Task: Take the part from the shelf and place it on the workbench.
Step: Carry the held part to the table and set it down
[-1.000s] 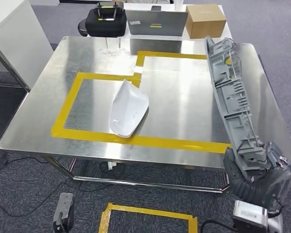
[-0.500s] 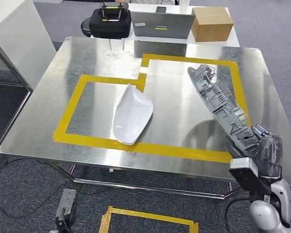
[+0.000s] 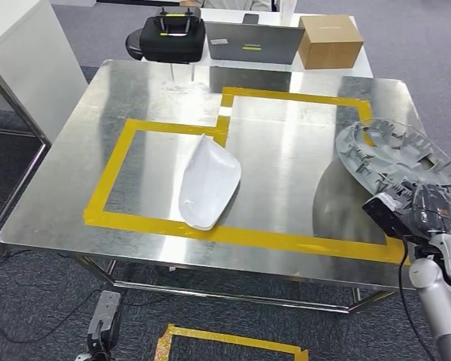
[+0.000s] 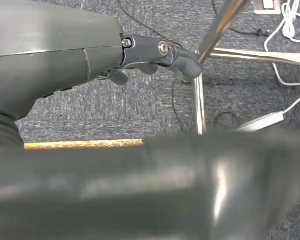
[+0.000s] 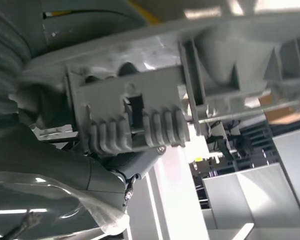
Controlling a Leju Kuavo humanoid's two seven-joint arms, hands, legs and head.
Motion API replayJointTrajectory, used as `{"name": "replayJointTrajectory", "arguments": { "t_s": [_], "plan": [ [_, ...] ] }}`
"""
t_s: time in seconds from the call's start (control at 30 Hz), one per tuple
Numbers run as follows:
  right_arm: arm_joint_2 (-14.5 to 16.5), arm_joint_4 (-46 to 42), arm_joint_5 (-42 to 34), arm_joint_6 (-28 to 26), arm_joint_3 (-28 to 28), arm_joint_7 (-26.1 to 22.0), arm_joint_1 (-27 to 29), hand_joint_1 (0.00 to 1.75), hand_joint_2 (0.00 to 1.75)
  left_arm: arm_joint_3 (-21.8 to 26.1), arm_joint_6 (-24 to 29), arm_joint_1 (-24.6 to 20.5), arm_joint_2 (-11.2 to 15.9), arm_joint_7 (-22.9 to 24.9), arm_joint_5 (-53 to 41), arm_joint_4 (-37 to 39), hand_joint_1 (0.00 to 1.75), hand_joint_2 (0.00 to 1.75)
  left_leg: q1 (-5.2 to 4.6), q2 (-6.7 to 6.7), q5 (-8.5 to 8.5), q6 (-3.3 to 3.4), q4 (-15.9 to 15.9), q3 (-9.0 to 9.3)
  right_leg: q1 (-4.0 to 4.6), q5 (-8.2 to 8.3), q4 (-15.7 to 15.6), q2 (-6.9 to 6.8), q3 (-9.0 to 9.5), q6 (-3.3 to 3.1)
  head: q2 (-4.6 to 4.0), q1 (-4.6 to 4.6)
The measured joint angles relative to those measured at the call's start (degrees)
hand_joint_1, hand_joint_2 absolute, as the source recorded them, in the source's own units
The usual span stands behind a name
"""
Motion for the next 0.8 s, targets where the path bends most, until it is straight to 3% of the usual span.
{"name": "replayJointTrajectory", "arguments": {
  "t_s": [0.1, 0.13, 0.2, 0.23, 0.27, 0.3, 0.37, 0.43, 0.53, 0.6, 0.67, 0.73, 0.77, 0.8],
  "plan": [
    [-0.46, 2.51, 0.22, -1.08, 0.28, -1.37, -0.67, 0.0, 0.0, 0.05, 0.26, -0.03, -0.01, -0.79, -0.17, -0.01, 0.0, 1.75, 0.29, -0.11, 0.2, 0.9, -1.04, 0.42, -0.12, -1.16, 1.14, -0.12, -0.95, 0.81, 0.0, 0.12],
    [-0.52, 2.83, 0.18, -1.51, 0.32, -1.89, -0.7, 0.0, 0.0, 0.06, 0.8, -0.1, -0.04, -1.0, -0.26, -0.02, 0.0, 1.31, 0.37, -0.1, 0.29, 1.18, -1.27, 0.58, -0.13, -2.39, 3.45, -0.1, -2.18, 0.92, 0.0, 0.23],
    [-0.54, 3.1, 0.28, -2.18, 0.45, -2.68, -0.39, 0.0, 0.0, 0.07, 2.18, -0.22, -0.09, -1.14, -0.56, -0.02, 0.0, 0.44, 0.27, -0.1, 0.24, 1.5, -1.3, 0.62, -0.12, -5.19, 10.9, -0.07, -6.15, 1.04, 0.0, 0.34],
    [-0.53, 3.11, 0.39, -2.39, 0.57, -3.02, -0.04, 0.0, 0.0, 0.09, 2.76, -0.23, -0.09, -1.07, -0.8, -0.02, 0.0, 0.0, 0.23, -0.11, 0.17, 1.59, -1.29, 0.65, -0.12, -5.84, 14.05, -0.07, -8.07, 1.1, 0.0, 0.35],
    [-0.53, 3.02, 0.56, -2.52, 0.73, -3.31, 0.37, 0.0, 0.0, 0.1, 3.18, -0.24, -0.09, -0.98, -1.04, -0.02, 0.0, 0.0, 0.2, -0.12, 0.08, 1.64, -1.28, 0.71, -0.13, -5.55, 15.55, -0.08, -9.29, 1.16, 0.0, 0.36],
    [-0.52, 2.79, 0.83, -2.73, 0.94, -3.57, 0.7, 0.0, 0.0, 0.11, 3.43, -0.28, -0.11, -0.89, -1.3, -0.02, 0.0, 0.0, 0.2, -0.15, -0.02, 1.64, -1.26, 0.82, -0.15, -4.12, 14.72, -0.09, -9.39, 1.17, 0.0, 0.36],
    [-0.51, 1.81, 1.54, -3.23, 1.41, -3.98, 1.04, 0.0, 0.0, 0.13, 3.6, -0.42, -0.17, -0.78, -1.74, -0.02, 0.0, 0.0, 0.21, -0.2, -0.37, 1.39, -1.17, 1.18, -0.23, 0.24, 7.84, -0.11, -6.73, 1.14, 0.0, 0.35],
    [-0.33, 0.43, 2.14, -3.85, 1.97, -4.51, 1.15, 0.0, 0.0, 0.13, 3.6, -0.68, -0.21, -0.61, -2.15, -0.02, 0.0, 0.0, 0.01, -0.21, -0.7, 0.94, -0.89, 1.23, -0.12, 2.37, 1.86, -0.07, -3.73, 0.9, 0.0, 0.35],
    [0.4, -2.47, 2.07, -4.67, 2.88, -5.67, 1.98, 0.0, 0.0, 0.13, 3.45, -0.86, -0.28, -0.19, -2.43, -0.02, 0.0, 0.0, -0.17, -0.2, -0.8, 0.33, -0.74, 1.04, 0.03, 1.97, 0.56, 0.02, -2.87, 0.01, 0.0, 0.32],
    [1.11, -4.97, 1.62, -5.09, 3.44, -6.31, 2.5, 0.0, 0.0, 0.13, 3.4, -0.93, -0.31, -0.11, -2.48, -0.02, 0.0, 0.0, -0.12, -0.16, -1.76, -0.32, 0.38, 0.72, -0.16, 1.95, 0.44, 0.02, -2.68, -0.56, 0.0, 0.22],
    [1.74, -6.96, 1.07, -5.26, 3.83, -6.67, 2.64, 0.0, 0.0, 0.13, 3.39, -1.05, -0.3, -0.12, -2.53, -0.03, 0.0, 0.0, 0.0, -0.11, -4.54, -0.98, 5.42, -1.45, -0.26, 1.87, 0.34, -0.06, -2.4, -1.04, 0.0, 0.01],
    [2.46, -9.0, -0.58, -5.12, 4.03, -7.93, 3.18, 0.0, 0.0, 0.13, 3.38, -1.05, -0.3, -0.1, -2.58, -0.03, 0.0, 0.0, 0.07, -0.09, -7.22, -1.21, 12.29, -4.71, -0.18, 1.74, 0.34, -0.17, -2.26, -1.31, 0.0, -0.09],
    [2.94, -10.39, -2.14, -4.7, 4.11, -9.09, 3.64, 0.0, 0.0, 0.13, 3.37, -1.0, -0.3, -0.02, -2.67, -0.02, 0.0, 0.0, 0.08, -0.08, -7.33, -1.17, 13.98, -5.61, -0.13, 1.7, 0.35, -0.18, -2.19, -1.37, 0.0, -0.1],
    [3.51, -12.13, -4.07, -4.01, 4.23, -10.32, 4.18, 0.0, 0.0, 0.13, 3.31, -0.98, -0.29, 0.05, -2.77, -0.03, 0.0, 0.0, 0.07, -0.08, -6.4, -1.05, 13.72, -5.6, -0.08, 1.67, 0.37, -0.16, -2.11, -1.41, 0.0, -0.09]
  ]
}}
